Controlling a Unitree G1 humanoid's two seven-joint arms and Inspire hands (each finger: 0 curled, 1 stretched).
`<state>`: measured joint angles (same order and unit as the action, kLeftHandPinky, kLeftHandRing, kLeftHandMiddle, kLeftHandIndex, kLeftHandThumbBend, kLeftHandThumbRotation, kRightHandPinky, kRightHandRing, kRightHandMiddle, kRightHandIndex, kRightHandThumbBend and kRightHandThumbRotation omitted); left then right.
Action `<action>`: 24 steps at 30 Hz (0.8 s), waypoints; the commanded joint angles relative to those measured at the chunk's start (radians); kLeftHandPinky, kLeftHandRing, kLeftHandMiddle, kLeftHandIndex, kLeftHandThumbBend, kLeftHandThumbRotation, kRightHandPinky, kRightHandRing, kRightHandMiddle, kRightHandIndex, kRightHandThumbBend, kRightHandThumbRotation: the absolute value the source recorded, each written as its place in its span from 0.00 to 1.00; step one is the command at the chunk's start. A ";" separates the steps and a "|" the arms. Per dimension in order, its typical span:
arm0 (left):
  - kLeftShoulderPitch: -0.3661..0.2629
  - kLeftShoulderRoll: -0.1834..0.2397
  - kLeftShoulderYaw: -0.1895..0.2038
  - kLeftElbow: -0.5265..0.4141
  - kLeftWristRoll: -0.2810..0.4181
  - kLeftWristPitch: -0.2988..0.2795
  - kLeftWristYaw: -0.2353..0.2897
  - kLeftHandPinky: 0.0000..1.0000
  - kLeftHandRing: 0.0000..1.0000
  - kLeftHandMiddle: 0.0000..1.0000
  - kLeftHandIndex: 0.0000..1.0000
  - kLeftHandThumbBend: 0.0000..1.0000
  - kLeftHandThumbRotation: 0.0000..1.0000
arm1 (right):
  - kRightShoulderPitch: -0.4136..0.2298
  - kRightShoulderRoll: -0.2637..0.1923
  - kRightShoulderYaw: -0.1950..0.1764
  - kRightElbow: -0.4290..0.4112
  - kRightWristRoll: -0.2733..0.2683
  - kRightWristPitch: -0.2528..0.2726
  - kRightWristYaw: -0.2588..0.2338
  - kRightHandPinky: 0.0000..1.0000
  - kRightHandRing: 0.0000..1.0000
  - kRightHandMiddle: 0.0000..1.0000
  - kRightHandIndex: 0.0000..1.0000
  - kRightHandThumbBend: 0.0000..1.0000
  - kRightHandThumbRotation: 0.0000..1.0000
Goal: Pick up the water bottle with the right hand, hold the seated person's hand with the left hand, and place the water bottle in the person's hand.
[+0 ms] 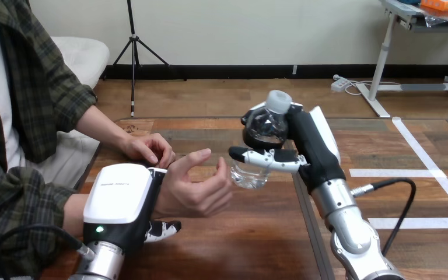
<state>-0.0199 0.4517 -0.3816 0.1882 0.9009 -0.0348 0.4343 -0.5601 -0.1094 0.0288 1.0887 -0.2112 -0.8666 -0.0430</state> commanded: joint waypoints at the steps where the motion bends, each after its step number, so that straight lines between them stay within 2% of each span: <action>1: -0.009 -0.019 -0.035 -0.070 0.023 -0.037 -0.005 0.34 0.36 0.39 0.37 0.87 0.00 | -0.122 0.014 0.005 -0.066 0.002 -0.035 -0.019 0.40 0.44 0.48 0.49 0.75 0.00; 15: 0.004 -0.026 -0.027 -0.086 0.025 -0.047 -0.009 0.34 0.36 0.39 0.37 0.86 0.00 | -0.116 0.021 0.023 -0.073 -0.010 -0.046 -0.020 0.41 0.44 0.48 0.49 0.75 0.00; 24: 0.009 -0.029 -0.024 -0.088 0.022 -0.064 -0.001 0.33 0.35 0.38 0.37 0.86 0.00 | -0.126 0.024 0.022 -0.065 -0.017 -0.050 -0.026 0.41 0.43 0.47 0.48 0.76 0.00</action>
<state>0.0055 0.4416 -0.3816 0.1463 0.9125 -0.0637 0.4295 -0.5837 -0.0865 0.0486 1.0673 -0.2322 -0.8823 -0.0490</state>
